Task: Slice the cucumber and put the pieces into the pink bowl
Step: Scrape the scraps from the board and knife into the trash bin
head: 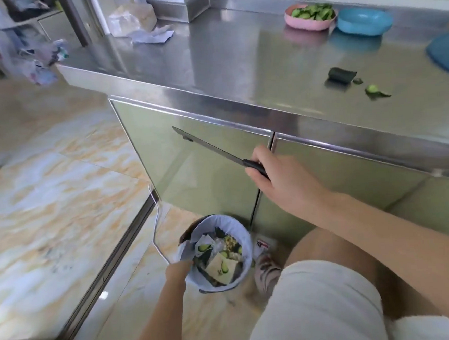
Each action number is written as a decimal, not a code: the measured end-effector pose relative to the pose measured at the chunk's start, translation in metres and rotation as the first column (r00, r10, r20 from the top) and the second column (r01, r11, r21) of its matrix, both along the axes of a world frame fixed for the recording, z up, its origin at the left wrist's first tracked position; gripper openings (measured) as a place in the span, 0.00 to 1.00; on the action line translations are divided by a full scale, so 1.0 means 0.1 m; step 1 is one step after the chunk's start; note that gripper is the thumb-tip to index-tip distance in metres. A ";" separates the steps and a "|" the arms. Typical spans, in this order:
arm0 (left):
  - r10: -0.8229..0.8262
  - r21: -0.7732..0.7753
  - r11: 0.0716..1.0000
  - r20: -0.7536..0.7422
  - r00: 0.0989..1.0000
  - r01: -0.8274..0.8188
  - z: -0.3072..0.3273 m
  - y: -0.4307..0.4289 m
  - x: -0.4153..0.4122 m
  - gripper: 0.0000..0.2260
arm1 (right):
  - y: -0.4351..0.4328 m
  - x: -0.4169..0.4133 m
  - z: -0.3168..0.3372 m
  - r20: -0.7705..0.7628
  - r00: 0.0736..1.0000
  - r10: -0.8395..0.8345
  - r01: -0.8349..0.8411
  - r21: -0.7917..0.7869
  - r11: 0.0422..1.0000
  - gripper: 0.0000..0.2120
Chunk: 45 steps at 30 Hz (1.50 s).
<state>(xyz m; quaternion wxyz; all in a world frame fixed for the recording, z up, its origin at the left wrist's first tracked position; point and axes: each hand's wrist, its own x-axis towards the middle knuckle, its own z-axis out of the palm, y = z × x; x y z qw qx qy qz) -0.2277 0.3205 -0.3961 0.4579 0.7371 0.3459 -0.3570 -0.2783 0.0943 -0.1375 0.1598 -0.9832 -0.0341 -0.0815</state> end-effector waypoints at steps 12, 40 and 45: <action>0.291 -0.266 0.879 -0.359 0.887 -0.396 -1.58 -0.34 -0.27 0.15 | -0.01 0.29 -0.69 -0.230 0.973 -0.015 -0.009 -0.100 0.995 0.08; -0.145 -0.208 0.967 0.034 0.989 0.149 1.32 0.15 -0.02 0.16 | -0.44 -0.47 0.62 -0.118 0.990 -0.075 0.079 0.030 0.996 0.09; -0.270 -0.237 0.924 0.148 0.951 0.299 2.15 -0.01 0.03 0.15 | -0.90 -0.69 1.10 -0.104 0.982 -0.158 0.173 0.167 0.971 0.08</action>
